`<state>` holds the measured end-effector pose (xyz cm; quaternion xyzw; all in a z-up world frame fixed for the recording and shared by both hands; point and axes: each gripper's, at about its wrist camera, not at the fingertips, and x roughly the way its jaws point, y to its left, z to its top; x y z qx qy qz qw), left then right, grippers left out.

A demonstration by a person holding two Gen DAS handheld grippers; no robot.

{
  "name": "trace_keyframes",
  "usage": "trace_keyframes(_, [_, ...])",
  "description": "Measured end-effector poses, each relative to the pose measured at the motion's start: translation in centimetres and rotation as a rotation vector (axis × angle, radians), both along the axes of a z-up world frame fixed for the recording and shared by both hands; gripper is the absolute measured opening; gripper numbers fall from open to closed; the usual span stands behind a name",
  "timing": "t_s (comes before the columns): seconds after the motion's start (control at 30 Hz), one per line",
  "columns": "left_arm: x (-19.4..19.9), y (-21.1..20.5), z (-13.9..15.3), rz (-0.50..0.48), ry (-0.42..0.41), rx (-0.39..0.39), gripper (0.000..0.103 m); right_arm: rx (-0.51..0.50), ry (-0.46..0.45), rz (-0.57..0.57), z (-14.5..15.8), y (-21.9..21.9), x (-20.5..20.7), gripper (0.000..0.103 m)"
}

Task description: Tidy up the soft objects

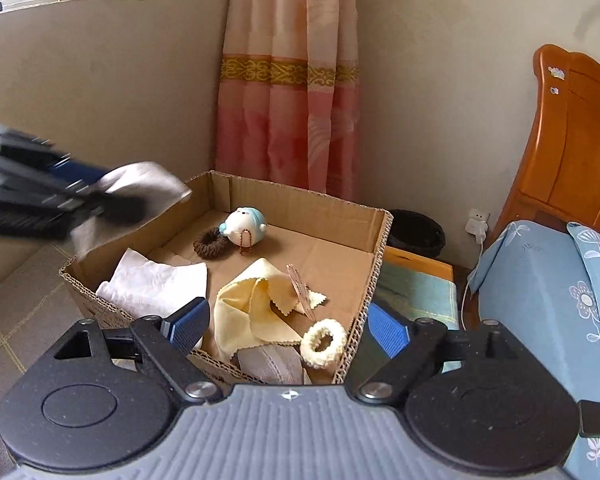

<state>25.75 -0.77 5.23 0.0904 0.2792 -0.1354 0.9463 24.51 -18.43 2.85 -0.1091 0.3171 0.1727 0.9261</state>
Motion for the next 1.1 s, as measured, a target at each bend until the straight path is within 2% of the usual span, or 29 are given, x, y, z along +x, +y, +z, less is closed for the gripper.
trace_keyframes(0.03, [0.5, -0.1, 0.0, -0.001, -0.008, -0.002, 0.084, -0.001, 0.0, -0.006, 0.1, -0.1, -0.1, 0.09])
trace_keyframes(0.07, [0.8, -0.2, -0.1, 0.004, -0.015, 0.0, 0.101, -0.001, 0.002, -0.008, 0.1, -0.1, -0.2, 0.09])
trace_keyframes(0.1, [1.0, -0.4, -0.3, 0.014, -0.034, -0.001, 0.102, 0.002, 0.003, -0.008, 0.2, -0.2, -0.4, 0.091])
trace_keyframes(0.27, [1.1, -0.5, -1.0, 0.018, 0.014, 0.043, 0.102, -0.001, -0.004, 0.002, 0.3, -0.1, -1.6, 0.096])
trace_keyframes(0.67, [-4.0, 1.0, -1.2, 0.039, 0.069, 0.123, 0.102, 0.012, 0.025, 0.009, -0.1, 0.6, -4.3, 0.101])
trace_keyframes(1.1, [-9.7, 2.6, -2.3, 0.085, 0.131, 0.154, 0.102, 0.013, 0.081, -0.102, -3.5, -0.5, -8.1, 0.102])
